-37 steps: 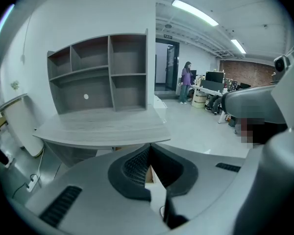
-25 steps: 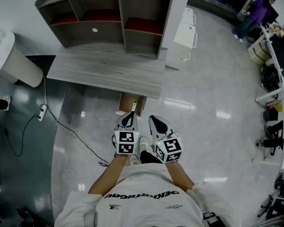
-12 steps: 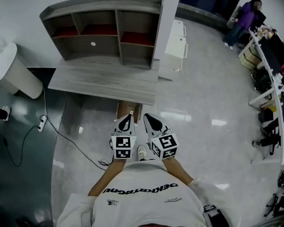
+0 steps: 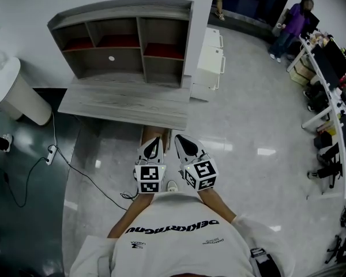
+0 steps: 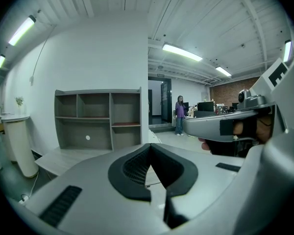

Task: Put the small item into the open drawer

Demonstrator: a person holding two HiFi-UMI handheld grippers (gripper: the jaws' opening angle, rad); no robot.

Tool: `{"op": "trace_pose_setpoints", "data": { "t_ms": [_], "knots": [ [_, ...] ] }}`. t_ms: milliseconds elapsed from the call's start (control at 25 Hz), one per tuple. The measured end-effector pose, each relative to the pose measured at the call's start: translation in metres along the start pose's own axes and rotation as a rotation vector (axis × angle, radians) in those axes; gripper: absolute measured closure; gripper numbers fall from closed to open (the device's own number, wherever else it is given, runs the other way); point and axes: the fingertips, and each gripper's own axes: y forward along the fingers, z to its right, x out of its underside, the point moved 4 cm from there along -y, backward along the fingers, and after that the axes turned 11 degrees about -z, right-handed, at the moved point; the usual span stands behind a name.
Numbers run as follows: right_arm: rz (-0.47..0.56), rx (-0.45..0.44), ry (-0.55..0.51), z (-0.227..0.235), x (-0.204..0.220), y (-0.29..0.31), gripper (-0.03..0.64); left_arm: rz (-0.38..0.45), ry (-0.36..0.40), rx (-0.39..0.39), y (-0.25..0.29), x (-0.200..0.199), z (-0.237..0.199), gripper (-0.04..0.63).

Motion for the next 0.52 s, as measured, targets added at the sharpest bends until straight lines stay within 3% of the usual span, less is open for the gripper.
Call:
{"op": "trace_pose_setpoints", "data": {
  "t_ms": [520],
  "knots": [
    [0.022, 0.026, 0.006, 0.015, -0.008, 0.002, 0.588, 0.001, 0.004, 0.0, 0.006, -0.006, -0.002, 0.58]
  ]
}}
